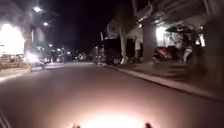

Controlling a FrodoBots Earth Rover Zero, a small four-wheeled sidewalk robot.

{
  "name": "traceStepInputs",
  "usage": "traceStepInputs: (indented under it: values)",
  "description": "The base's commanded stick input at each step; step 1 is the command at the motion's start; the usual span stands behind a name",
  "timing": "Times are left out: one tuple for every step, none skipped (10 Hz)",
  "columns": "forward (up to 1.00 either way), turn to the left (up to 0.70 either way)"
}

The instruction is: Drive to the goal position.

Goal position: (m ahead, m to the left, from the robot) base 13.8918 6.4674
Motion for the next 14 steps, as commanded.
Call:
traceStepInputs:
  values:
    - [0.7, 0.0]
    - [0.7, 0.0]
    - [0.7, 0.0]
    - [0.7, 0.0]
    - [0.7, 0.0]
    - [0.7, 0.0]
    - [0.7, 0.0]
    - [0.7, 0.0]
    - [0.7, 0.0]
    - [0.7, 0.02]
    - [0.7, 0.17]
    - [0.7, 0.3]
    - [0.7, 0.35]
    - [0.7, 0.35]
